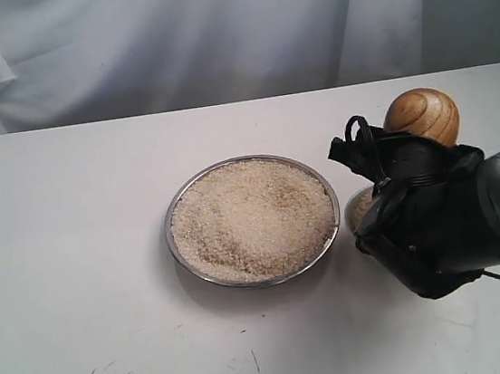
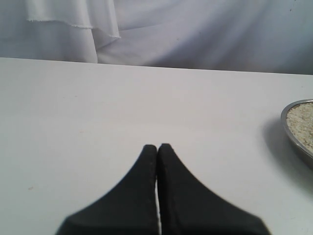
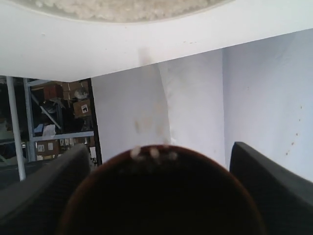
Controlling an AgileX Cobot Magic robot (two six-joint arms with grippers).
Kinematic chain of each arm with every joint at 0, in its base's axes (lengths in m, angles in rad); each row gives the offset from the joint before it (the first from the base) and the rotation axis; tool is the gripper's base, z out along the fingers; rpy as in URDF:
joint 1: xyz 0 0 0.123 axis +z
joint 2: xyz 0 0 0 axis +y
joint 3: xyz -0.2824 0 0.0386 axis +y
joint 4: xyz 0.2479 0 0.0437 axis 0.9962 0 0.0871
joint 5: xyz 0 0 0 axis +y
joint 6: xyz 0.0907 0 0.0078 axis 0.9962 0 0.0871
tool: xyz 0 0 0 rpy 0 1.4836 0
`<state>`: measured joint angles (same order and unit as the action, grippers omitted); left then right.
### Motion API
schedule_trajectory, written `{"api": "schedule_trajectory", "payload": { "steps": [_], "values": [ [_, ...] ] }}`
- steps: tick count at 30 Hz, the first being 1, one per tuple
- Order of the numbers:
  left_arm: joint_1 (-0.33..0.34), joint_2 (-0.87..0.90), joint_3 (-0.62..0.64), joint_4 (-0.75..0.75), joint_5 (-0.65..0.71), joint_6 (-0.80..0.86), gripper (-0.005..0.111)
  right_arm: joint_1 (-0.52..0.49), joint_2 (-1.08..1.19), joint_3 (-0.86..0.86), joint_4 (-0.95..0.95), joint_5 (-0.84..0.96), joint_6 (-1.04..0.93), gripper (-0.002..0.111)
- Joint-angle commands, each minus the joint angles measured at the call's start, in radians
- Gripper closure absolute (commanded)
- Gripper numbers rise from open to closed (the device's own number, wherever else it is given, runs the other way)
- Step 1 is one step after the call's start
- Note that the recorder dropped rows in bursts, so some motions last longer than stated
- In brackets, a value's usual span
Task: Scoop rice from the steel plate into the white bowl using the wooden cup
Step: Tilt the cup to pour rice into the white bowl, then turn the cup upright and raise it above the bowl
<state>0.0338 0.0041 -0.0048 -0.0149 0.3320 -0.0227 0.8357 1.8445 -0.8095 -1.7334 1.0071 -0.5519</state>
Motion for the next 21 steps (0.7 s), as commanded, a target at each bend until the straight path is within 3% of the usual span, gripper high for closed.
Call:
{"api": "schedule_trajectory", "payload": {
  "steps": [1,8,14,21],
  "values": [
    [0.002,-0.004,0.005,-0.002,-0.013,-0.001,0.107,-0.031,-0.014,-0.003,-0.011,-0.012,0.077,0.108],
    [0.002,-0.004,0.005,-0.002,-0.013,-0.001,0.107,-0.102,-0.073,-0.065,-0.011,-0.112,0.258,0.108],
    [0.002,-0.004,0.005,-0.002,-0.013,-0.001,0.107,-0.181,-0.138,-0.119,0.263,-0.255,0.135,0.108],
    [0.002,-0.004,0.005,-0.002,-0.013,-0.001,0.107,-0.272,-0.167,-0.128,0.435,-0.387,0.106,0.108]
  ]
}}
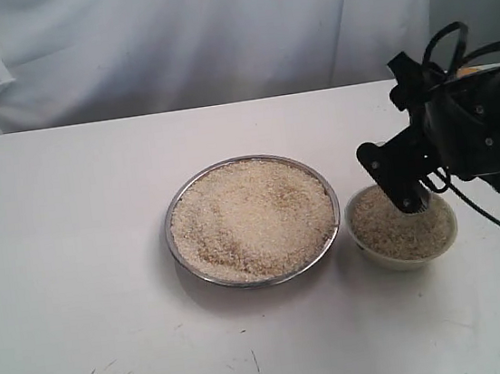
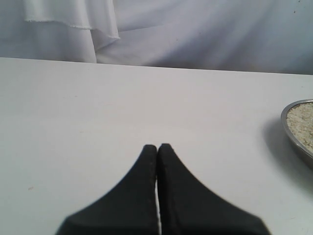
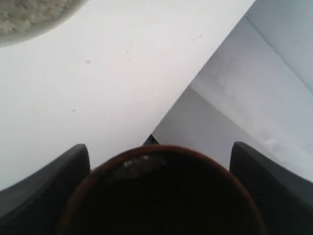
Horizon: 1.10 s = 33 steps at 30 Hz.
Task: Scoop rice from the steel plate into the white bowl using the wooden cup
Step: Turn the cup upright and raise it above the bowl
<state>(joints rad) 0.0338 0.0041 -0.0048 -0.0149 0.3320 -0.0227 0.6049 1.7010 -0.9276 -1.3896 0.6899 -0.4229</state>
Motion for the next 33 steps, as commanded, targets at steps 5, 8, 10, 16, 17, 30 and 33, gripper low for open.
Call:
{"api": "schedule_trajectory", "payload": {
  "steps": [5,8,10,16,17,30,33],
  "values": [
    [0.002,-0.004,0.005,-0.002,-0.013,-0.001,0.107,-0.089,-0.033,-0.010,0.338,-0.125,-0.134,0.108],
    [0.002,-0.004,0.005,-0.002,-0.013,-0.001,0.107,-0.122,-0.051,-0.010,0.564,-0.218,-0.265,0.108],
    [0.002,-0.004,0.005,-0.002,-0.013,-0.001,0.107,-0.138,-0.068,-0.010,0.691,-0.265,-0.343,0.108],
    [0.002,-0.004,0.005,-0.002,-0.013,-0.001,0.107,-0.150,-0.106,-0.030,0.883,-0.351,-0.428,0.108],
    [0.002,-0.004,0.005,-0.002,-0.013,-0.001,0.107,-0.150,-0.110,-0.034,0.915,-0.383,-0.428,0.108],
    [0.002,-0.004,0.005,-0.002,-0.013,-0.001,0.107,-0.107,-0.097,-0.050,1.444,-0.860,-0.291,0.108],
    [0.002,-0.004,0.005,-0.002,-0.013,-0.001,0.107,-0.094,-0.061,-0.082,1.444,-0.868,-0.114,0.108]
  ]
}}
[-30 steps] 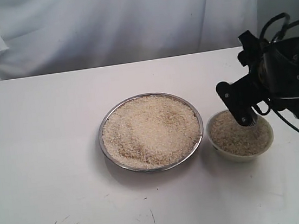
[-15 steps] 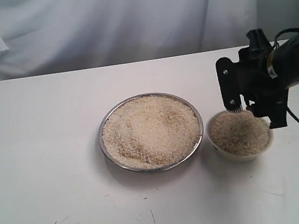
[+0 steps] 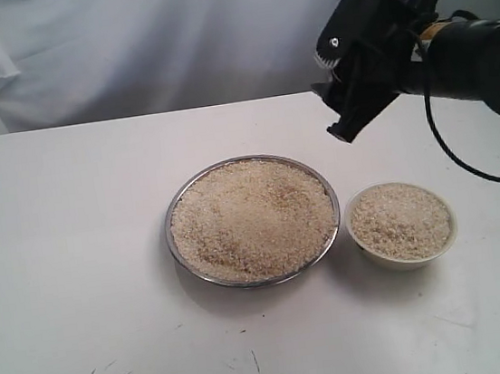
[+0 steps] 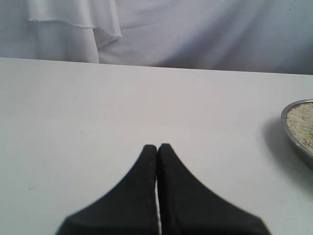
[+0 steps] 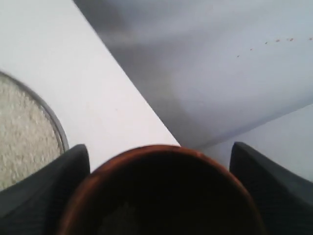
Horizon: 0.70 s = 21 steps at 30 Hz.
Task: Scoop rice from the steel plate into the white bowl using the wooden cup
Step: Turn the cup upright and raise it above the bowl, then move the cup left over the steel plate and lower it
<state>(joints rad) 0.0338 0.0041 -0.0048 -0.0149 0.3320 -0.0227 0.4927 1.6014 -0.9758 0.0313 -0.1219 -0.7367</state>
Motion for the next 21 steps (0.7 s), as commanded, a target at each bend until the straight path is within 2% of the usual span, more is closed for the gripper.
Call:
{"api": "schedule_trajectory", "payload": {
  "steps": [1,5,9,18,21],
  "values": [
    [0.002,-0.004,0.005,-0.002,-0.013,-0.001,0.107,0.022,0.057,-0.046,0.017,-0.056,0.254,0.108],
    [0.002,-0.004,0.005,-0.002,-0.013,-0.001,0.107,0.044,0.121,-0.102,-0.040,-0.039,0.385,0.108],
    [0.002,-0.004,0.005,-0.002,-0.013,-0.001,0.107,0.060,0.175,-0.170,-0.050,0.056,0.454,0.108],
    [0.002,-0.004,0.005,-0.002,-0.013,-0.001,0.107,0.060,0.182,-0.209,-0.022,0.265,0.460,0.108],
    [0.002,-0.004,0.005,-0.002,-0.013,-0.001,0.107,0.064,0.184,-0.209,0.070,0.284,0.452,0.108]
  ]
}}
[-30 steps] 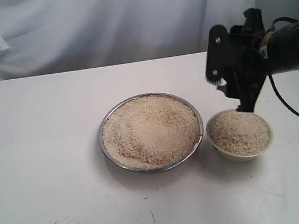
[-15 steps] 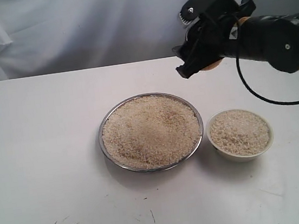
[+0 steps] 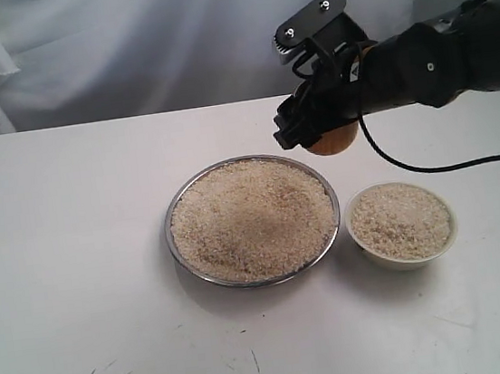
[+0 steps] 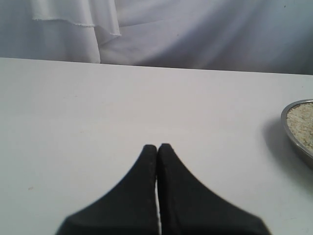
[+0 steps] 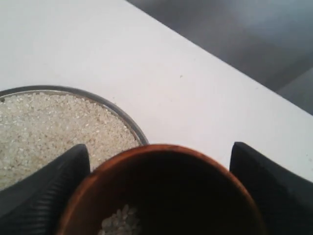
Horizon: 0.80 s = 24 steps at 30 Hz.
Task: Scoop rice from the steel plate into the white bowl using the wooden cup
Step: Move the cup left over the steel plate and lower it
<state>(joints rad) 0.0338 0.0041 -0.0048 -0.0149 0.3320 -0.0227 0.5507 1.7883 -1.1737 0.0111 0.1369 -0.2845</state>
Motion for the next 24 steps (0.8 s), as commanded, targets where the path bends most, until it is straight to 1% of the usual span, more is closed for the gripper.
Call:
{"api": "schedule_trajectory", "payload": {
  "steps": [1,3,8,11,12,15,24],
  "values": [
    [0.002,-0.004,0.005,-0.002,-0.013,-0.001,0.107,0.008,0.001,-0.011,0.120,0.025,-0.003,0.108],
    [0.002,-0.004,0.005,-0.002,-0.013,-0.001,0.107,0.015,0.006,-0.011,0.181,0.018,-0.005,0.108],
    [0.002,-0.004,0.005,-0.002,-0.013,-0.001,0.107,0.037,0.008,-0.011,0.234,-0.011,-0.029,0.108],
    [0.002,-0.004,0.005,-0.002,-0.013,-0.001,0.107,0.037,0.007,-0.011,0.287,0.011,-0.032,0.108],
    [0.002,-0.004,0.005,-0.002,-0.013,-0.001,0.107,0.037,0.007,-0.011,0.296,0.047,-0.032,0.108],
    [0.002,-0.004,0.005,-0.002,-0.013,-0.001,0.107,0.037,0.005,-0.013,0.294,0.107,-0.042,0.108],
    [0.002,-0.004,0.005,-0.002,-0.013,-0.001,0.107,0.027,0.005,-0.043,0.299,0.107,-0.066,0.108]
  ]
}}
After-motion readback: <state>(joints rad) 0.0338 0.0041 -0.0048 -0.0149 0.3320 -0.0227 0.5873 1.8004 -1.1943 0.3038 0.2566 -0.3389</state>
